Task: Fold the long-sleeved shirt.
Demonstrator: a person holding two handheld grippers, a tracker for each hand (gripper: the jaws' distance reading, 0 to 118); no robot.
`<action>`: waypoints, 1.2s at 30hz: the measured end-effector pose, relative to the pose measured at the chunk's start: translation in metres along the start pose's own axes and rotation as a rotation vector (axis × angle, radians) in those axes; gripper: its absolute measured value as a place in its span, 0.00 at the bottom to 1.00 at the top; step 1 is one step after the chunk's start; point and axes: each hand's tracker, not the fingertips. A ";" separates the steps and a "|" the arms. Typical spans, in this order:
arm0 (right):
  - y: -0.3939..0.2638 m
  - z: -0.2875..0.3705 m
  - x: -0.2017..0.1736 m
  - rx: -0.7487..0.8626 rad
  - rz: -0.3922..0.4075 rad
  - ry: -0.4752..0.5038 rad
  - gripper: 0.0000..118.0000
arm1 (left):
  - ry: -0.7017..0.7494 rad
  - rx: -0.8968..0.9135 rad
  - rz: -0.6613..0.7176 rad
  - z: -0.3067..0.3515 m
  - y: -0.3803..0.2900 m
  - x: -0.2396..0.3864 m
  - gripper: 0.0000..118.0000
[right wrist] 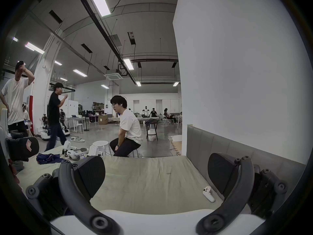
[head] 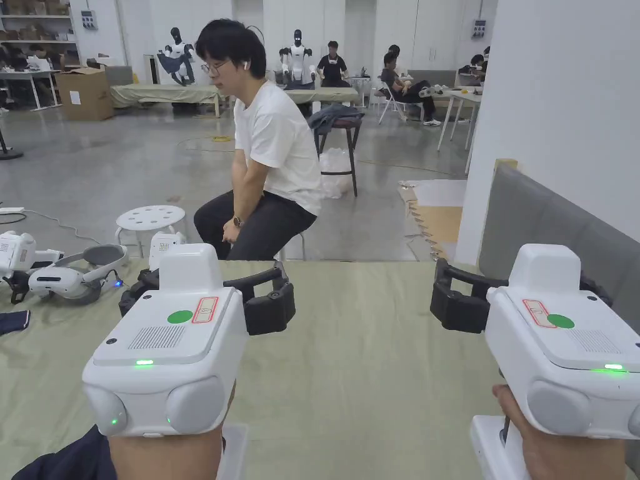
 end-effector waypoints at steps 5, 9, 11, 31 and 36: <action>0.001 0.000 0.000 -0.005 0.002 0.001 1.00 | 0.004 0.002 -0.003 0.000 0.000 0.000 0.94; 0.003 0.003 -0.001 -0.001 0.000 -0.001 1.00 | 0.003 0.000 -0.001 -0.001 0.000 0.000 0.94; 0.003 0.002 -0.001 -0.001 0.005 -0.004 1.00 | 0.005 0.001 0.000 -0.001 0.000 0.000 0.94; -0.001 -0.001 0.002 0.004 0.007 -0.009 1.00 | 0.008 -0.006 -0.002 -0.003 -0.001 0.001 0.94; -0.001 0.000 0.001 0.004 0.010 -0.008 1.00 | 0.013 -0.004 0.000 -0.003 -0.002 0.001 0.94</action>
